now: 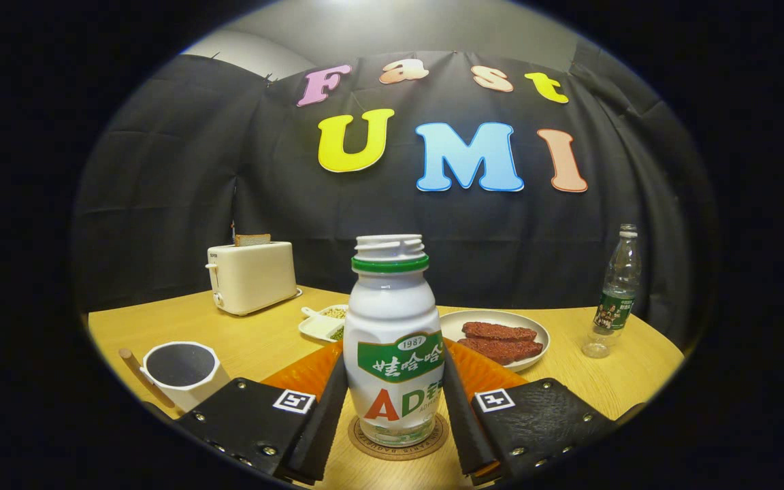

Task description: Take the bottle from table, then pour the juice into the cup, finally place the bottle on the coaster

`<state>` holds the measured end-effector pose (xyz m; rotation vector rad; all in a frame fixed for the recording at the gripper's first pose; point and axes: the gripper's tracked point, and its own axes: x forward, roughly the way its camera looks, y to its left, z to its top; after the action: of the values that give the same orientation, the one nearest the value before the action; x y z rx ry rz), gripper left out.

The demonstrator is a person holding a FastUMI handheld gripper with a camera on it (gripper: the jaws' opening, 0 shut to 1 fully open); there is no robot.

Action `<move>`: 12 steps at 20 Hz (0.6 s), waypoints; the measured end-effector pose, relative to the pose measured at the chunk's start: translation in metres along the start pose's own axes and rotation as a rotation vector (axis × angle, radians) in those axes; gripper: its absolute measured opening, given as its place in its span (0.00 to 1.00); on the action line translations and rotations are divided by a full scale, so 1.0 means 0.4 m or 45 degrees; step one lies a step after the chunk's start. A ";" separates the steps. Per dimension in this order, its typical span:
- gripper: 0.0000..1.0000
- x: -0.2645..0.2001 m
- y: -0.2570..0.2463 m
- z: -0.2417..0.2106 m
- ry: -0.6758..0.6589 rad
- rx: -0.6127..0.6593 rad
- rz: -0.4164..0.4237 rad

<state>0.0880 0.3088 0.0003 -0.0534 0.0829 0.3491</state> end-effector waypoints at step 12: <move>0.97 -0.245 -0.073 0.224 -0.201 -0.003 -0.145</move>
<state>0.0129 0.2542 0.0995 -0.0328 -0.0767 0.2383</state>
